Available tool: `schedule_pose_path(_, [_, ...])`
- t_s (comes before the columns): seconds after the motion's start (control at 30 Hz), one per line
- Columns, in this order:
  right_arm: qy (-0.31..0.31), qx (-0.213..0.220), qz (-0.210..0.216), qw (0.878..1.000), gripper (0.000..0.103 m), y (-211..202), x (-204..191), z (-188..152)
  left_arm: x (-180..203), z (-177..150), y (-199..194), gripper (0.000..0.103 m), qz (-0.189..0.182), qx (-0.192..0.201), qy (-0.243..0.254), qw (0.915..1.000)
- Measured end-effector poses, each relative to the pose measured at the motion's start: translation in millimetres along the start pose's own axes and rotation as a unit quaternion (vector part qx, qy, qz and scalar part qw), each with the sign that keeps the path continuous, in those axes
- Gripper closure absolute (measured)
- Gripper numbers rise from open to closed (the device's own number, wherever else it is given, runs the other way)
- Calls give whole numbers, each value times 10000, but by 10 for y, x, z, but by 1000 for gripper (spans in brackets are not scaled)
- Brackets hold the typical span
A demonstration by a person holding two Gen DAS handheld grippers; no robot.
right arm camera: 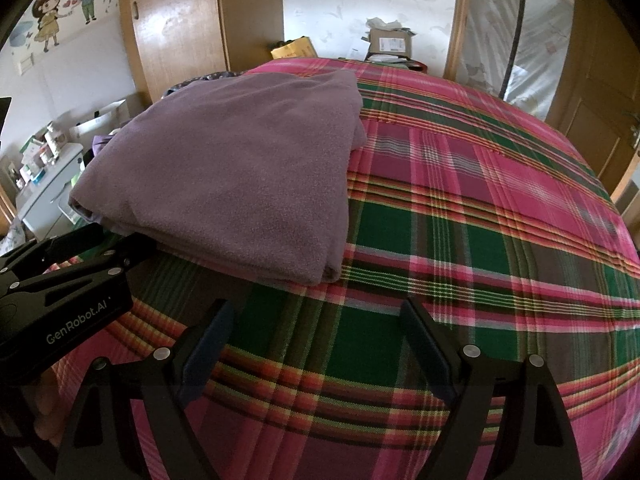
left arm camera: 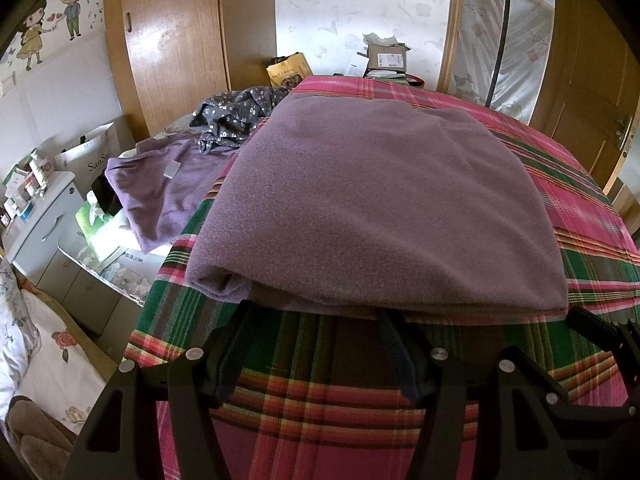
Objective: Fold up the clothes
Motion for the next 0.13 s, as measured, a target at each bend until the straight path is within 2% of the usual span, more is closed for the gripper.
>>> schedule_pose_path(0.13, [0,0,0,10000,17,-1,-1,0,-1,0,1,41,1,0,0,10000])
Point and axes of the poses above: each gripper's, at about its wrist camera, not at the fingertips, and y roughly the way its jaws point, x to its right, z to its top, the point moved 5 cm from there along y, roughly the way its jaws point, and after that the axes turned 5 degrees about y, right-handed, at the moved point
